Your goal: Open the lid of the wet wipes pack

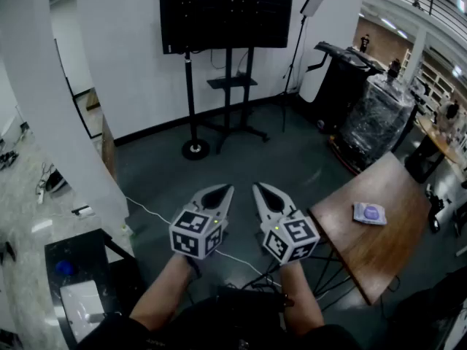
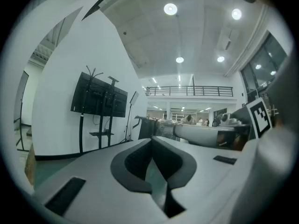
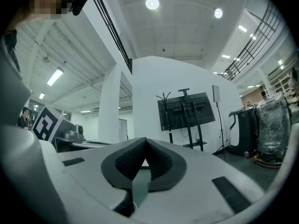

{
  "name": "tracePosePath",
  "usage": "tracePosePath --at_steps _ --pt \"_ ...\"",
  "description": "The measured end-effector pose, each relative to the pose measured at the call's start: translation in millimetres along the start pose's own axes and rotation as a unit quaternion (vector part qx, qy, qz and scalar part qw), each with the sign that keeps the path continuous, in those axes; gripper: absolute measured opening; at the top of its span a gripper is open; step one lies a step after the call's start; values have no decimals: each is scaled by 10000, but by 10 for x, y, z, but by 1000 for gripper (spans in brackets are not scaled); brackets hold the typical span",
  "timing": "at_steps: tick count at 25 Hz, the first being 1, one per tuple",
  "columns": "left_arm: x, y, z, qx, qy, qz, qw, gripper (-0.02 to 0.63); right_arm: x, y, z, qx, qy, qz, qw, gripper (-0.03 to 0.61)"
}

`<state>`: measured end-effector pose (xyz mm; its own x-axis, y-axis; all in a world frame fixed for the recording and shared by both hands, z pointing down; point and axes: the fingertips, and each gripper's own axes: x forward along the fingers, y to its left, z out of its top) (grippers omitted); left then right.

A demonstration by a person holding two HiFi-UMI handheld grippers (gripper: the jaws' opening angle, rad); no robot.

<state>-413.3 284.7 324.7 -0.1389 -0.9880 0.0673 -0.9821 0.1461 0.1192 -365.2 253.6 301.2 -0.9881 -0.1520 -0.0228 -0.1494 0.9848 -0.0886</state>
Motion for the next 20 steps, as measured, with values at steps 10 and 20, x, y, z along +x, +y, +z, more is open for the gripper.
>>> tracePosePath --at_steps 10,20 --pt "43 -3 12 24 31 -40 10000 6 11 -52 37 86 -82 -63 9999 11" --pt "100 -104 -67 39 116 -199 9997 5 -90 -132 -17 114 -45 -226 9997 11"
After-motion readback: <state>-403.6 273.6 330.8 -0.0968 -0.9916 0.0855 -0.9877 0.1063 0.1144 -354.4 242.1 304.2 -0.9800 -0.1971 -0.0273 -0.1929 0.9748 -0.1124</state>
